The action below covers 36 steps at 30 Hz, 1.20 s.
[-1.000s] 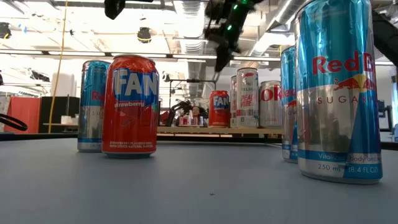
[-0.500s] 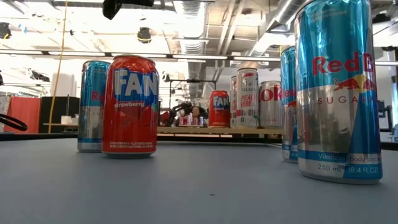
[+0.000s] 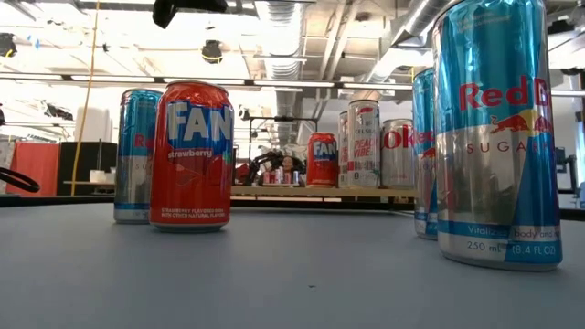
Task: Place canned beverage on shelf
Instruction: Put the right red soda can on the shelf aligned with the other red soda can
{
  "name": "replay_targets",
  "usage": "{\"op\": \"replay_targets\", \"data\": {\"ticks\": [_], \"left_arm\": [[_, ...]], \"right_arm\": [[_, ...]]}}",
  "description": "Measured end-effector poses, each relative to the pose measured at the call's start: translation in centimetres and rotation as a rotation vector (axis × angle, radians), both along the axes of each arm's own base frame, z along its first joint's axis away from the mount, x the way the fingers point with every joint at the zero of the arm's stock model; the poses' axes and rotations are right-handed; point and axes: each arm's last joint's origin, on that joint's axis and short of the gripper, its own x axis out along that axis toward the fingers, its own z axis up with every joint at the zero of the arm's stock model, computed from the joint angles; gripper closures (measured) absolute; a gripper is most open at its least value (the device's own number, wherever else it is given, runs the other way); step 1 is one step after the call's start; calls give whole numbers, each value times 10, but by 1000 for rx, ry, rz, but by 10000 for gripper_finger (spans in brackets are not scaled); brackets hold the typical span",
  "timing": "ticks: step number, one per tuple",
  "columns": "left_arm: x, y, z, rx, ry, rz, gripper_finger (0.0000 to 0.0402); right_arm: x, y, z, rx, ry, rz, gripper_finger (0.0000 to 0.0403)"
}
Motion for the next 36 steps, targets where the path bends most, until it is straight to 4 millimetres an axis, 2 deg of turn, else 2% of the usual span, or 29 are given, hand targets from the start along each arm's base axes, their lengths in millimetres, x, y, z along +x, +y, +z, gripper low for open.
{"op": "replay_targets", "data": {"ticks": [4,8,12,15,18,20,24,29,33,36], "left_arm": [[0,0,0,21,11,-2,380],[0,0,-1,27,30,-8,361],[-1,0,-3,26,48,-9,341],[-1,0,-3,35,56,-12,329],[-1,0,-3,39,58,-13,322],[-1,0,-4,38,60,-15,319],[-1,-1,-6,1,67,-33,317],[-1,-2,-7,-12,76,-55,316],[-1,-2,-7,2,82,-59,316],[-1,-2,-7,4,82,-60,316]], "right_arm": [[2,23,-22,127,120,133,375],[10,44,-31,202,191,246,312],[25,61,-37,172,193,322,226],[38,76,-45,103,203,463,168],[50,93,-57,41,259,606,138],[58,101,-67,23,320,629,133],[77,112,-88,45,496,502,132],[91,125,-97,42,463,374,132],[85,128,-88,29,366,222,132],[69,125,-77,-14,308,123,131]]}}
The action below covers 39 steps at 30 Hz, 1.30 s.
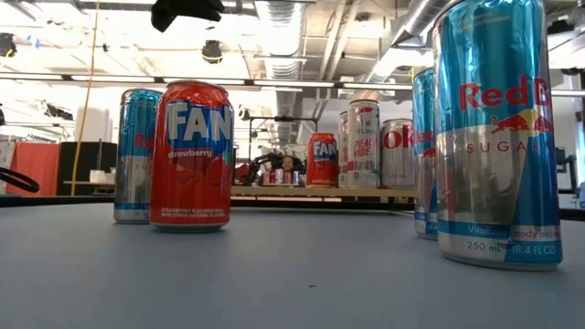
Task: Place canned beverage on shelf
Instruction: Put the right red soda can on the shelf aligned with the other red soda can
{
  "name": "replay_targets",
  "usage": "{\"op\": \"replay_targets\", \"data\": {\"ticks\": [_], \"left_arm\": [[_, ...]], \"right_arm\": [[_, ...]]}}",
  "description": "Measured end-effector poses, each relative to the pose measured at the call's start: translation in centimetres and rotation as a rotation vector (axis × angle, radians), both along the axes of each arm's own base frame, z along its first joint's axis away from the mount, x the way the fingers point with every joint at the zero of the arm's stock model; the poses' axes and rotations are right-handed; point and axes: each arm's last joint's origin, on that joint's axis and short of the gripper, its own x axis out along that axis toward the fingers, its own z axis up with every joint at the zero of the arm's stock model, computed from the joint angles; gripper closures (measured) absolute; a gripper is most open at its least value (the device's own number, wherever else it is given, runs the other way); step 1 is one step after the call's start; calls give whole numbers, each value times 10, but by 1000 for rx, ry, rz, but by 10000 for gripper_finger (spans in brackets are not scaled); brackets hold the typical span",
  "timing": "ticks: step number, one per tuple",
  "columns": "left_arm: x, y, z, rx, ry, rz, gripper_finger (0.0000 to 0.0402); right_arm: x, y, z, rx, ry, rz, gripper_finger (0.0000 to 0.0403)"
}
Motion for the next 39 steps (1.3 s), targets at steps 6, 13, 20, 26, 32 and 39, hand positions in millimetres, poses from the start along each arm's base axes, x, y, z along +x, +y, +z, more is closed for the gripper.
{"op": "replay_targets", "data": {"ticks": [6,13,20,26,32,39], "left_arm": [[0,0,1,-31,-25,10,316],[0,0,1,-134,-68,37,316],[0,0,1,-140,-74,52,316],[0,0,1,-140,-73,48,304],[0,0,1,-128,-68,45,268],[0,0,1,-133,-66,47,236]], "right_arm": [[-44,-18,7,-94,31,-23,131],[-53,-23,-26,-17,-22,13,131],[-52,-19,-43,-6,-4,11,131],[-42,-5,-50,75,38,71,131],[-26,7,-50,164,-62,82,131],[-20,12,-58,130,-31,122,104]]}}
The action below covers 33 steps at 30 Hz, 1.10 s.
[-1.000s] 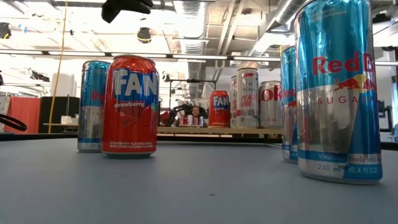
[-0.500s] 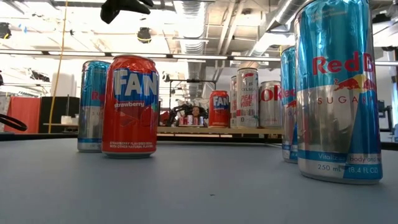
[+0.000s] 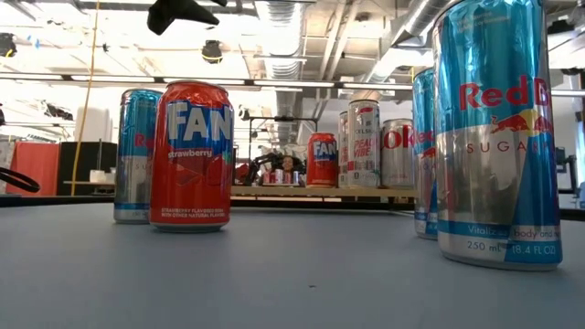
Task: Place canned beverage on shelf
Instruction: Put the right red soda can on the shelf aligned with the other red soda can
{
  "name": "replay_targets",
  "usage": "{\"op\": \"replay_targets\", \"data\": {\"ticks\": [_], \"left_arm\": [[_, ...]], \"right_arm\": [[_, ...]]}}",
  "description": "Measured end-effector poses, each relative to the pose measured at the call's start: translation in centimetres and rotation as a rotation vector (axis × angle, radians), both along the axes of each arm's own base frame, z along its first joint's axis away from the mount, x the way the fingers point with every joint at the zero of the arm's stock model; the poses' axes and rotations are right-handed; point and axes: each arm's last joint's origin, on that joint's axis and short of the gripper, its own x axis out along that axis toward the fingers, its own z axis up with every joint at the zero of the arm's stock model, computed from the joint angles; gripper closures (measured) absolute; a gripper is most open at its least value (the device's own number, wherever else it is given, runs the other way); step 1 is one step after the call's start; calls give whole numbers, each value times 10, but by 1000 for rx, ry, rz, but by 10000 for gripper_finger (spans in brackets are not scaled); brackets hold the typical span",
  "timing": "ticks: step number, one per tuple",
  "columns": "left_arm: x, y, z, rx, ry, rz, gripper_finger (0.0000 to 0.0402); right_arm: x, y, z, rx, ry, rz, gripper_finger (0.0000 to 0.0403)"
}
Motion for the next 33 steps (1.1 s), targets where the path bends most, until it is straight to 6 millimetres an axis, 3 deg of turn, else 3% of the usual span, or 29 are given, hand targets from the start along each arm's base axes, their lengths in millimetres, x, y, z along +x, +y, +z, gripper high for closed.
{"op": "replay_targets", "data": {"ticks": [7,11,20,33], "left_arm": [[0,0,0,0,5,-1,232],[0,0,-1,3,7,0,232],[0,0,0,-21,-7,14,232],[0,-1,-1,-42,-10,-12,232]], "right_arm": [[9,13,-19,35,152,42,31],[13,17,-26,28,185,45,9],[14,13,-28,-52,163,35,10],[29,21,-50,-95,202,53,12]]}}
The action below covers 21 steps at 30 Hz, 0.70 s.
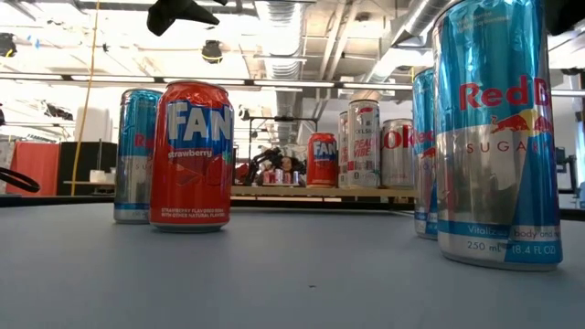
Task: Place canned beverage on shelf
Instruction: Put the right red soda can on the shelf aligned with the other red soda can
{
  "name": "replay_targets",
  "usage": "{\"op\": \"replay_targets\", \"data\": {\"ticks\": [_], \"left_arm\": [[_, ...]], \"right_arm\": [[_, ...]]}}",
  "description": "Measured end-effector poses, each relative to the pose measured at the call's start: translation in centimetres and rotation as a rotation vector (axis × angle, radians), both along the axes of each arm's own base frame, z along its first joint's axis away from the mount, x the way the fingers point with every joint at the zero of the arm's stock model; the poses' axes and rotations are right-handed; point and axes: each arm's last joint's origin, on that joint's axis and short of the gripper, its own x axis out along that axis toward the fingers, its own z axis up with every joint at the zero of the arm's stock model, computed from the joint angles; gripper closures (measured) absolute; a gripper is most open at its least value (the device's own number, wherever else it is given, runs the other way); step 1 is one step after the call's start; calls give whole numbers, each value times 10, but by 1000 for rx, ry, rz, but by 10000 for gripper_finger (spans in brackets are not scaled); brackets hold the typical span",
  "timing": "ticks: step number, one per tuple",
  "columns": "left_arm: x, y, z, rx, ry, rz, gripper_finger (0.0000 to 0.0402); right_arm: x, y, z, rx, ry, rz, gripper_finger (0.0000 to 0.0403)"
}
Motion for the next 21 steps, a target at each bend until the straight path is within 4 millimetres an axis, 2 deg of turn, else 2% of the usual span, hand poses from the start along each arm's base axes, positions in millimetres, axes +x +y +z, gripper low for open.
{"op": "replay_targets", "data": {"ticks": [5,11,21], "left_arm": [[0,0,0,0,0,0,232],[0,0,0,1,0,0,232],[0,0,0,-6,-7,11,232]], "right_arm": [[-1,2,-2,-2,5,-12,12],[-6,6,-20,24,19,-45,12],[-9,3,-22,-25,26,-23,44]]}}
